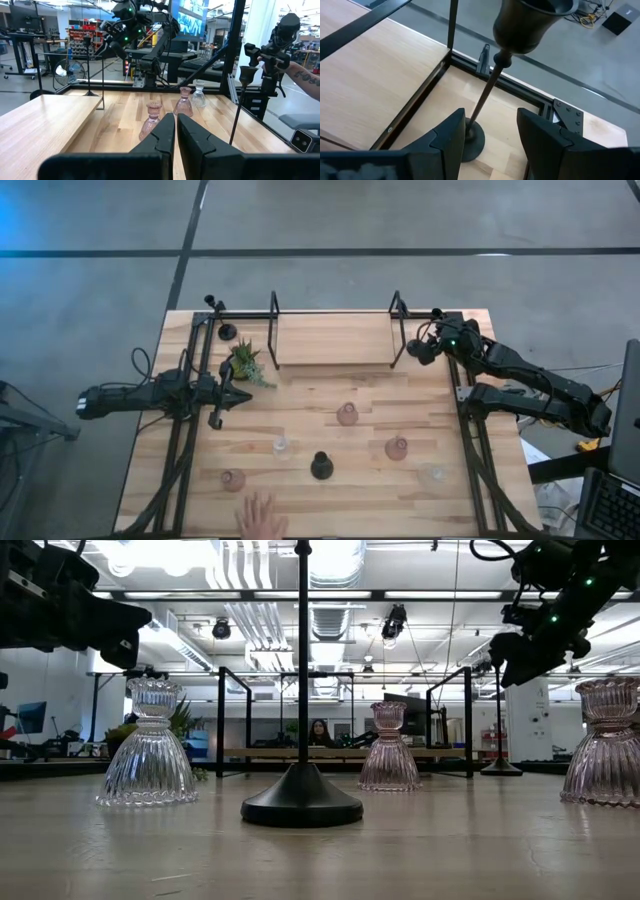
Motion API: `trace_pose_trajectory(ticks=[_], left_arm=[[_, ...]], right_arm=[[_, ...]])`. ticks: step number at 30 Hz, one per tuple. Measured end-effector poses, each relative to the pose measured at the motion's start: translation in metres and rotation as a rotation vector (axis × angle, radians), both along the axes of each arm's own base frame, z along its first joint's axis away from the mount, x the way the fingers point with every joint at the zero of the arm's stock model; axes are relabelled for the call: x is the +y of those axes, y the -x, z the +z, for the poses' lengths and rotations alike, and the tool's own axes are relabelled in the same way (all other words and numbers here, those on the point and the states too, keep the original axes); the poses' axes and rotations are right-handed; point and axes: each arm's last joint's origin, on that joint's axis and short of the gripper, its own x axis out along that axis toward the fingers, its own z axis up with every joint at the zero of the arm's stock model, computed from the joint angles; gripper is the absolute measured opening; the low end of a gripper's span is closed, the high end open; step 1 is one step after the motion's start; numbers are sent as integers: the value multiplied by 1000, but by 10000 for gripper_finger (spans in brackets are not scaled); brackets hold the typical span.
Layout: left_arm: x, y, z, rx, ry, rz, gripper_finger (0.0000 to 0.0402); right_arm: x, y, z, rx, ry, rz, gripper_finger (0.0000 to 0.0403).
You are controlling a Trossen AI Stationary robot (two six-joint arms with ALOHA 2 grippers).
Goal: Pick & Place candle stick holders
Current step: Put the top right black candle holder on the shelf
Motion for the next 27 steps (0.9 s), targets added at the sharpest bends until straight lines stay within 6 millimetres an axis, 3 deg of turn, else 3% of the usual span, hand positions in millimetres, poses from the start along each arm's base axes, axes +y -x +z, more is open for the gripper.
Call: trace_pose_trajectory(ticks=[27], left_arm=[[0, 0, 0, 0, 0, 0, 23]], right_arm=[[2, -5, 1, -29, -51, 153, 156]])
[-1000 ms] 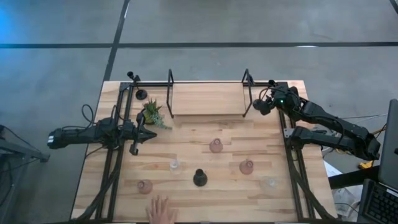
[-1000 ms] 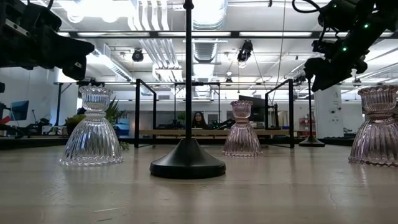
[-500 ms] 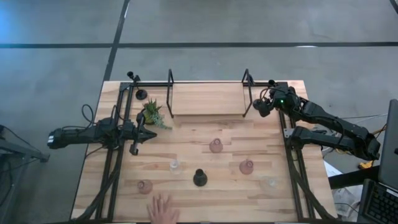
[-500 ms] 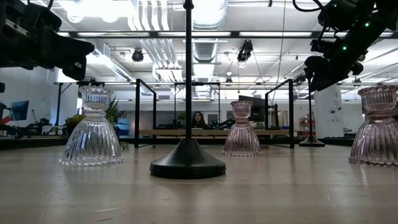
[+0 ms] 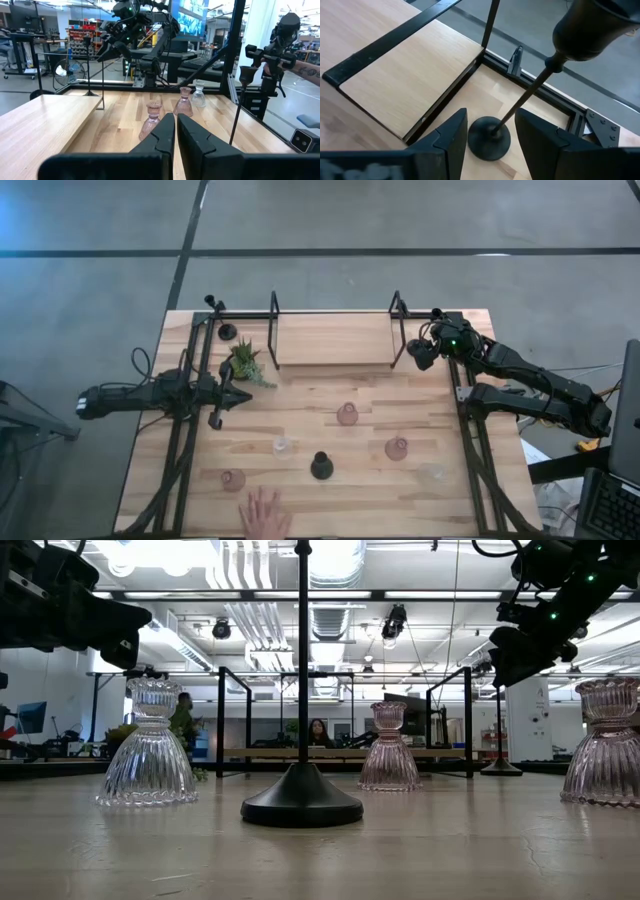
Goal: Pick & Place candle stick holders
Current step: Put the top right black candle holder on the shelf
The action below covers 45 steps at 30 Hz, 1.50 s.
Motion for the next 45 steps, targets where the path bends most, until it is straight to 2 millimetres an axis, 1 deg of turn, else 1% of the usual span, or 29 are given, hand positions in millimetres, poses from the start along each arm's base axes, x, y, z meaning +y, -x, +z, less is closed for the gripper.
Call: trace_pose_trajectory(ticks=[3, 7, 11, 15, 19, 23, 27, 31, 37, 45], left_arm=[[0, 0, 0, 0, 0, 0, 23], [0, 0, 0, 0, 0, 0, 23], [0, 0, 0, 0, 0, 0, 23], [0, 0, 0, 0, 0, 0, 23], [0, 0, 0, 0, 0, 0, 23], [0, 0, 0, 0, 0, 0, 23], [0, 0, 0, 0, 0, 0, 23], [0, 0, 0, 0, 0, 0, 23], [0, 0, 0, 0, 0, 0, 23], [0, 0, 0, 0, 0, 0, 23]], right_arm=[[0, 0, 0, 1, 4, -7, 155], [-2, 0, -1, 19, 24, -59, 157], [-6, -5, -2, 21, 27, -60, 153], [-14, -12, -5, 25, 47, -87, 146], [-26, -16, -11, 66, 48, -109, 139], [-39, -16, -19, 98, 27, -161, 132], [-45, -14, -22, 111, 15, -195, 120], [-45, -13, -23, 88, -11, -221, 105], [-39, -12, -22, 20, -86, -157, 92], [-35, -8, -22, 8, -120, -165, 100]])
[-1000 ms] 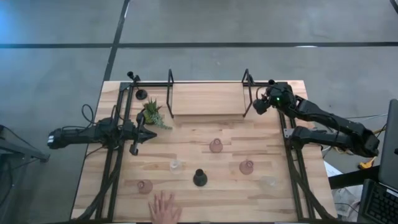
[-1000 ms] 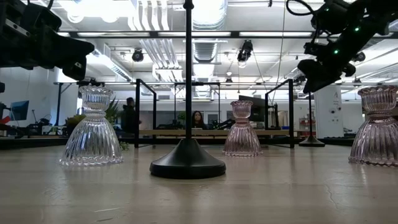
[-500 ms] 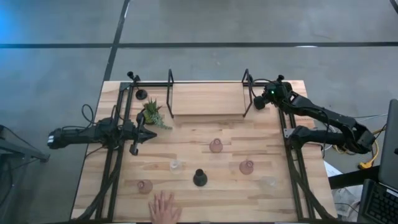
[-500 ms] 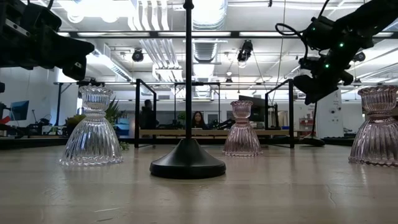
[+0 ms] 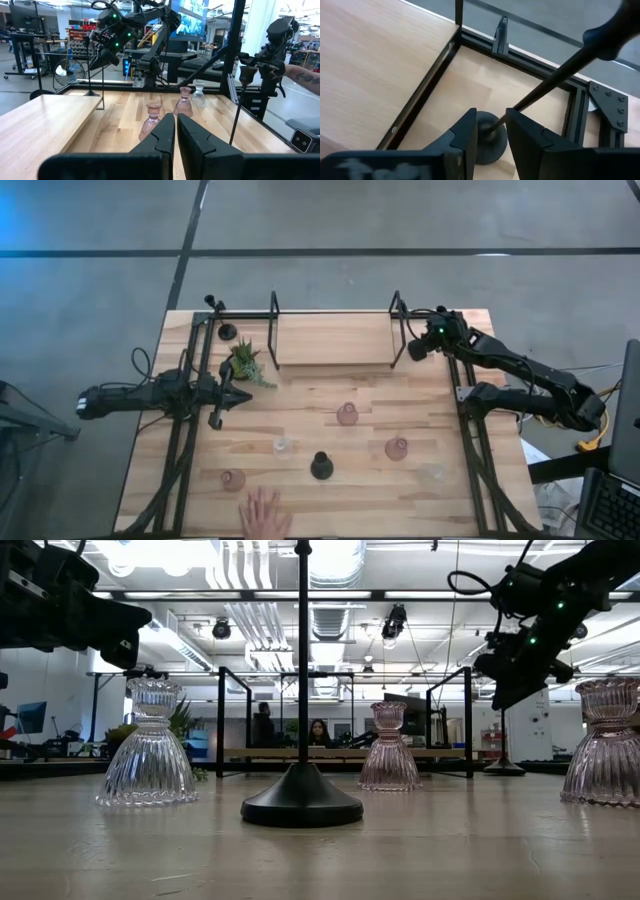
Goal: Pick & Place candle stick holders
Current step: Put the top right black candle holder on the shelf
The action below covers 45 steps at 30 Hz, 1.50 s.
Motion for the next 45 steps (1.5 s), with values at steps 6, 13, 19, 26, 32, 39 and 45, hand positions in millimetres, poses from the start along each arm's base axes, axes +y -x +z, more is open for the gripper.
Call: trace_pose_trajectory(ticks=[6, 13, 19, 26, 32, 39, 45], left_arm=[[0, 0, 0, 0, 0, 0, 23], [0, 0, 0, 0, 0, 0, 23], [0, 0, 0, 0, 0, 0, 23], [0, 0, 0, 0, 0, 0, 23], [0, 0, 0, 0, 0, 0, 23], [0, 0, 0, 0, 0, 0, 23], [0, 0, 0, 0, 0, 0, 23]], right_arm=[[2, 2, 0, -46, -27, -58, 115], [2, 0, 4, -62, -31, -45, 154], [4, 0, 16, -83, -74, -13, 194], [9, 5, 24, -45, -91, 10, 201], [11, 7, 24, -33, -68, 26, 188], [8, 7, 24, 35, -1, -14, 178], [1, 1, 21, 12, 64, 11, 179]])
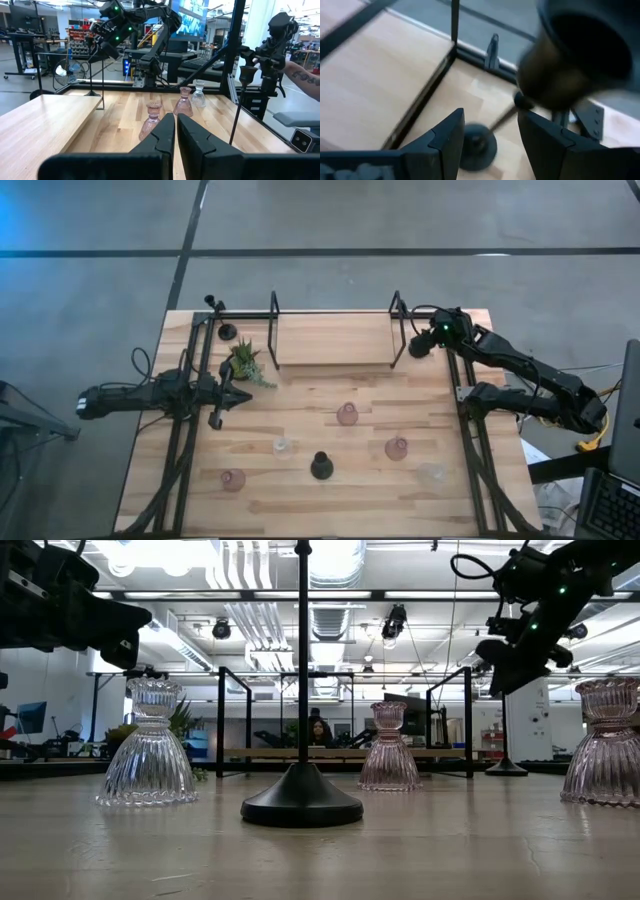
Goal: Pick & Place candle stick holders
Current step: Put the top right black candle holder on the shelf
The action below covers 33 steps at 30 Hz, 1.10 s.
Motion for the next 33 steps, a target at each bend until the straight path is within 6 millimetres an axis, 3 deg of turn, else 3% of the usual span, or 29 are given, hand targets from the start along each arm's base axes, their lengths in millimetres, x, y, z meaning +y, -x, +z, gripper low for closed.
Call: trace_pose_trajectory(ticks=[8, 11, 14, 18, 25, 33], left_arm=[[0, 0, 0, 0, 0, 0, 23], [0, 0, 0, 0, 0, 0, 23], [0, 0, 0, 0, 0, 0, 23], [0, 0, 0, 0, 0, 0, 23], [0, 0, 0, 0, 0, 0, 23], [0, 0, 0, 0, 0, 0, 23]], right_arm=[[-11, -4, -14, 56, 53, -62, 154], [-11, -5, -17, 71, 45, -62, 105], [-11, -6, -16, 44, 36, -21, 30], [-9, -4, -8, 27, 80, -18, 12], [-4, 2, 50, -64, 233, -12, 10], [7, -1, 147, -201, 413, 115, 9]])
